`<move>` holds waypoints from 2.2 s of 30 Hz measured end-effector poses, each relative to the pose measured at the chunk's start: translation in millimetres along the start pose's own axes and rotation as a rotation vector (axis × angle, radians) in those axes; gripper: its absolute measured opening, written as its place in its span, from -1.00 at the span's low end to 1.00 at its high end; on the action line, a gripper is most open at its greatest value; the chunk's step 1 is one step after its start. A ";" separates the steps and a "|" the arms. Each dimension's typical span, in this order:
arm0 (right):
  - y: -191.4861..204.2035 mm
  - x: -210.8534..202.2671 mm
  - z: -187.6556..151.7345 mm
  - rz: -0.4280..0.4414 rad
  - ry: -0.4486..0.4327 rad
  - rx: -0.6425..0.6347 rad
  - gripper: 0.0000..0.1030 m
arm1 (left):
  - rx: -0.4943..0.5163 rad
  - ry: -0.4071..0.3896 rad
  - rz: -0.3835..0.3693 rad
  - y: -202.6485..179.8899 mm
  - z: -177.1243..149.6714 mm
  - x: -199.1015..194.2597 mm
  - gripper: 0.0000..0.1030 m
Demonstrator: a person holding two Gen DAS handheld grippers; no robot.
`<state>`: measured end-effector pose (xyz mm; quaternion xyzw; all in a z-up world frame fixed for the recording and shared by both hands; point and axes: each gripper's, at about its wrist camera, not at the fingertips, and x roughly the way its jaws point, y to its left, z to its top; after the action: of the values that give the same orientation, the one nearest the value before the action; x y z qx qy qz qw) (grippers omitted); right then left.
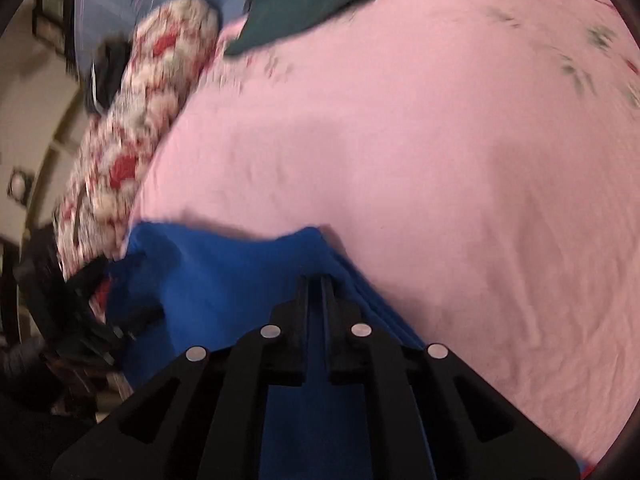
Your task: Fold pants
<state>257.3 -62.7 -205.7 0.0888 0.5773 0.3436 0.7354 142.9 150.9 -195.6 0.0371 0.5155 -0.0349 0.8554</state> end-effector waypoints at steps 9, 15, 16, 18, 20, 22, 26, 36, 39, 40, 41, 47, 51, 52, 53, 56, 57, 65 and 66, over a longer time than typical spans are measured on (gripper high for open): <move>31.5 -122.5 -104.8 -0.169 -0.298 0.173 -0.12 | 0.010 -0.015 -0.070 10.7 -1.9 -18.7 0.88; -40.0 -155.9 -178.9 -0.412 -0.328 0.412 0.10 | 0.022 -0.060 -0.009 12.7 -0.7 -42.1 0.88; -57.0 -148.5 -188.0 -0.468 -0.282 0.465 0.10 | 0.005 -0.068 0.007 14.7 0.3 -45.6 0.88; -68.2 -148.9 -196.2 -0.427 -0.323 0.455 0.16 | -0.045 -0.084 0.039 13.9 2.4 -53.6 0.88; -61.7 -148.3 -188.9 -0.448 -0.289 0.420 0.31 | -0.097 -0.094 0.059 5.6 5.1 -60.0 0.92; -56.0 -148.8 -180.8 -0.448 -0.232 0.375 0.37 | -0.154 -0.107 0.030 -13.9 7.8 -65.6 0.93; -45.7 -185.0 -184.7 -0.437 -0.335 0.275 0.41 | -0.167 -0.095 -0.067 -69.1 15.2 -70.1 0.93; -157.7 -294.4 -260.6 -0.441 -0.498 0.557 0.41 | 0.070 -0.049 -0.171 -238.3 17.8 -76.3 0.93; -187.6 -302.8 -271.5 -0.407 -0.488 0.572 0.41 | 0.095 -0.019 -0.185 -263.3 10.4 -75.9 0.93; -198.5 -302.2 -270.6 -0.388 -0.472 0.564 0.41 | 0.100 -0.005 -0.190 -269.6 7.8 -74.7 0.93; -202.3 -299.0 -268.0 -0.375 -0.460 0.556 0.41 | 0.107 0.009 -0.190 -276.6 4.3 -73.6 0.93; -214.7 -277.8 -246.2 -0.292 -0.382 0.418 0.41 | 0.120 0.023 -0.158 -294.7 -0.1 -76.1 0.93; -222.2 -271.7 -237.7 -0.225 -0.355 0.356 0.28 | 0.102 0.031 -0.138 -301.3 -0.5 -77.0 0.93; -223.5 -269.8 -236.9 -0.201 -0.345 0.344 0.26 | 0.100 0.035 -0.133 -304.6 -1.5 -77.4 0.93; -224.5 -265.4 -235.2 -0.169 -0.331 0.327 0.24 | 0.101 0.037 -0.128 -306.6 -1.6 -77.3 0.93; -220.4 -259.8 -229.4 -0.159 -0.319 0.257 0.16 | 0.108 0.048 -0.108 -313.1 -3.9 -77.2 0.94; -219.3 -258.3 -227.3 -0.154 -0.314 0.241 0.02 | 0.109 0.052 -0.102 -315.1 -4.8 -77.1 0.94; -218.1 -268.9 -233.1 -0.030 -0.363 0.299 -0.55 | 0.102 0.067 -0.082 -315.4 -4.0 -73.5 0.93; -216.1 -274.2 -235.6 -0.021 -0.381 0.319 -0.57 | 0.094 0.065 -0.080 -312.0 -2.2 -71.0 0.93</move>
<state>103.2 -453.7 -178.3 0.2610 0.4760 0.2172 0.8112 77.3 -157.7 -142.4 0.0575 0.5417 -0.0920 0.8336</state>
